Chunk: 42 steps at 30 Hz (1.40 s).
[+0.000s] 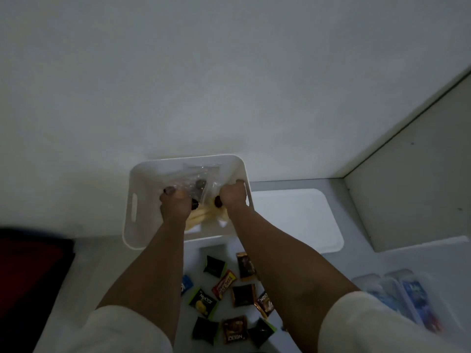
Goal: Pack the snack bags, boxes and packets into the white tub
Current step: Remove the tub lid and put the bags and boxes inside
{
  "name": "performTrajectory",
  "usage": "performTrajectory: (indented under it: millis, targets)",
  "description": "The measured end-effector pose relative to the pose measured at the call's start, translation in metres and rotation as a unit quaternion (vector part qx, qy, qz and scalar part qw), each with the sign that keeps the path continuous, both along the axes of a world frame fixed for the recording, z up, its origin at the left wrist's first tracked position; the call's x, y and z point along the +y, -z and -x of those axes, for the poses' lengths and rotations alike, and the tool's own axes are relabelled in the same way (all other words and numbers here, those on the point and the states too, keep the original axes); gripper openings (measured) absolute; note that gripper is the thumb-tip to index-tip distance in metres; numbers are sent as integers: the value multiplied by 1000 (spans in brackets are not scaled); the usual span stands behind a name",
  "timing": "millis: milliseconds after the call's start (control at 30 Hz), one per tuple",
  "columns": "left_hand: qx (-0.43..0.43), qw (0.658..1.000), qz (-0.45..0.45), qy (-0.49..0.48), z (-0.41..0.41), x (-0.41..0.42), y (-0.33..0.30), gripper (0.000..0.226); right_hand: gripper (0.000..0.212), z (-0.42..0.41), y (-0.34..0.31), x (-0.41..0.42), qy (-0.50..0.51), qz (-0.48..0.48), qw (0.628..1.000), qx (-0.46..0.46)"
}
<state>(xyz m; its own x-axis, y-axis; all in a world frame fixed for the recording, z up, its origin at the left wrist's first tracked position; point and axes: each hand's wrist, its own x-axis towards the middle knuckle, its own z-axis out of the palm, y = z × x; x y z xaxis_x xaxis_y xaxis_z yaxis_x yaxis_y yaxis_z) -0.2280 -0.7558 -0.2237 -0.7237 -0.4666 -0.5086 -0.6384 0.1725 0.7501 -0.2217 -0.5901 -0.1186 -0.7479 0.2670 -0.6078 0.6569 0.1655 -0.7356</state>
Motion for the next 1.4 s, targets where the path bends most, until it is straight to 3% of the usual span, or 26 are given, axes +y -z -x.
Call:
performTrajectory:
  millis: [67,167,267,367,533,800,967,1067,1167,1267,1333,1400]
  targets:
    - [2,1000,12,3,-3,-2,7,60,45,-10,-19,7,-30,-9,999,11]
    - [19,1000,15,-9,-30,17,-62,52,50,-27,-42,17,-50,-11,997,50]
    - [57,998,5,-23,-61,49,-128,68,48,-45,-59,33,-58,-7,992,110]
    - [92,995,12,30,-78,88,-158,42,35,-65,-70,64,-43,-14,985,168]
    - [132,983,1,129,-107,174,-179,22,26,-114,-77,146,-12,-65,975,211]
    - [54,953,-58,292,-162,315,-138,12,21,-202,-24,328,43,-171,975,137]
    - [-4,945,-32,327,-204,399,-90,6,23,-263,16,449,41,-243,967,65]
    - [-66,938,-13,341,-235,441,-65,22,33,-287,39,511,14,-289,957,13]
    - [-116,940,3,322,-264,467,-33,48,50,-304,58,557,-10,-322,945,-59]
    - [-156,950,-46,267,-291,480,-1,65,60,-320,77,588,-2,-294,946,-140]
    - [-171,953,-64,243,-308,492,-16,62,61,-329,91,603,-15,-250,956,-150]
    - [-175,958,-75,215,-316,502,-21,51,48,-336,99,615,-39,-229,965,-118]
